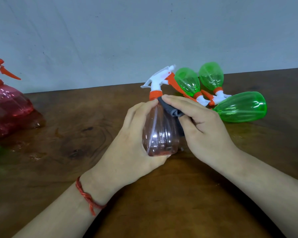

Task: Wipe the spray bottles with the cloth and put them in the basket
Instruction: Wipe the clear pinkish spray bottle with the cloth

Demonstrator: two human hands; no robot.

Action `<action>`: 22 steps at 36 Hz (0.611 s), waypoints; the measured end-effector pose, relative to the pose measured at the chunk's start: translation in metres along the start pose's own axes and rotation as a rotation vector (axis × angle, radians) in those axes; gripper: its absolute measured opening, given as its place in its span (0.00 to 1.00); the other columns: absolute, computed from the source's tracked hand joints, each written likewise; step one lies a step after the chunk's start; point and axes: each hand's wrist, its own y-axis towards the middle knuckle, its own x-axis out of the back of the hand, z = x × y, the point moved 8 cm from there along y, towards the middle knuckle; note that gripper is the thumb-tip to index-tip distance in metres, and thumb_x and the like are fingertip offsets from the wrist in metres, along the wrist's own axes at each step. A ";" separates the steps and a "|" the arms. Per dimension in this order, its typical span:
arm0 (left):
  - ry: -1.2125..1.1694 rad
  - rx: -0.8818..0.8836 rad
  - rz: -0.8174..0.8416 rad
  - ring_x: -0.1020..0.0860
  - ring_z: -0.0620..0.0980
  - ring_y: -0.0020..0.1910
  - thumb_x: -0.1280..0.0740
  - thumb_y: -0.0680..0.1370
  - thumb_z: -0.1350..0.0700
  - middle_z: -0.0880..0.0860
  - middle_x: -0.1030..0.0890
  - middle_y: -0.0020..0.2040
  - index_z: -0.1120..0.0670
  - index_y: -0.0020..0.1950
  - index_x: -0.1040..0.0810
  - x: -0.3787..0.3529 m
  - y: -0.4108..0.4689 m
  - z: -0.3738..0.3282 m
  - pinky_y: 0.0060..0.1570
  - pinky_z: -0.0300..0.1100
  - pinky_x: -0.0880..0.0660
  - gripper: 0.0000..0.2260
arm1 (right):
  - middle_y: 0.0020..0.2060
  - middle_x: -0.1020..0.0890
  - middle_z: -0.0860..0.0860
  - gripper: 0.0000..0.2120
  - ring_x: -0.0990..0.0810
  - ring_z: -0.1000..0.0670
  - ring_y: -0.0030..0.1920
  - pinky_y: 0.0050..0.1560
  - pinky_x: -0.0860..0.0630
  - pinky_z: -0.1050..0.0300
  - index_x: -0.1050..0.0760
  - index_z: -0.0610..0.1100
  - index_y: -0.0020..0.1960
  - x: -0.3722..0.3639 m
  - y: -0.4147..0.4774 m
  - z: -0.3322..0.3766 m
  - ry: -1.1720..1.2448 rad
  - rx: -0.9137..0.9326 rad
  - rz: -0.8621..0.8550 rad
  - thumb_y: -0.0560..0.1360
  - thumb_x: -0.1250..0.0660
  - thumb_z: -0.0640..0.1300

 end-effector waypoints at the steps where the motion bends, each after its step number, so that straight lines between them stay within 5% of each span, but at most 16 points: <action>1: -0.005 -0.006 -0.005 0.31 0.48 0.78 0.15 0.69 0.49 0.49 0.33 0.78 0.52 0.84 0.37 0.000 0.000 -0.001 0.74 0.34 0.31 0.49 | 0.70 0.21 0.58 0.29 0.27 0.61 0.73 0.74 0.32 0.65 0.21 0.47 0.72 0.000 0.000 0.000 0.000 0.001 -0.003 0.80 0.41 0.24; 5: 0.005 -0.012 -0.009 0.31 0.46 0.77 0.14 0.69 0.51 0.50 0.33 0.78 0.53 0.84 0.37 0.001 0.001 -0.002 0.73 0.33 0.31 0.49 | 0.69 0.20 0.57 0.29 0.26 0.61 0.73 0.73 0.31 0.66 0.21 0.47 0.72 0.002 0.001 0.004 -0.011 0.009 -0.014 0.80 0.41 0.23; 15: -0.022 0.047 -0.093 0.27 0.48 0.76 0.14 0.69 0.47 0.46 0.29 0.76 0.52 0.83 0.37 0.007 0.002 0.009 0.73 0.48 0.24 0.49 | 0.73 0.23 0.52 0.28 0.26 0.54 0.74 0.72 0.26 0.56 0.21 0.45 0.72 -0.006 -0.007 0.024 -0.185 0.207 0.074 0.79 0.42 0.26; 22: -0.219 0.241 -0.218 0.22 0.42 0.68 0.12 0.65 0.52 0.39 0.24 0.70 0.45 0.79 0.35 0.024 -0.001 0.035 0.63 0.36 0.21 0.49 | 0.70 0.20 0.50 0.28 0.23 0.47 0.71 0.70 0.24 0.48 0.16 0.44 0.67 -0.021 -0.014 0.027 -0.216 0.321 0.210 0.75 0.40 0.23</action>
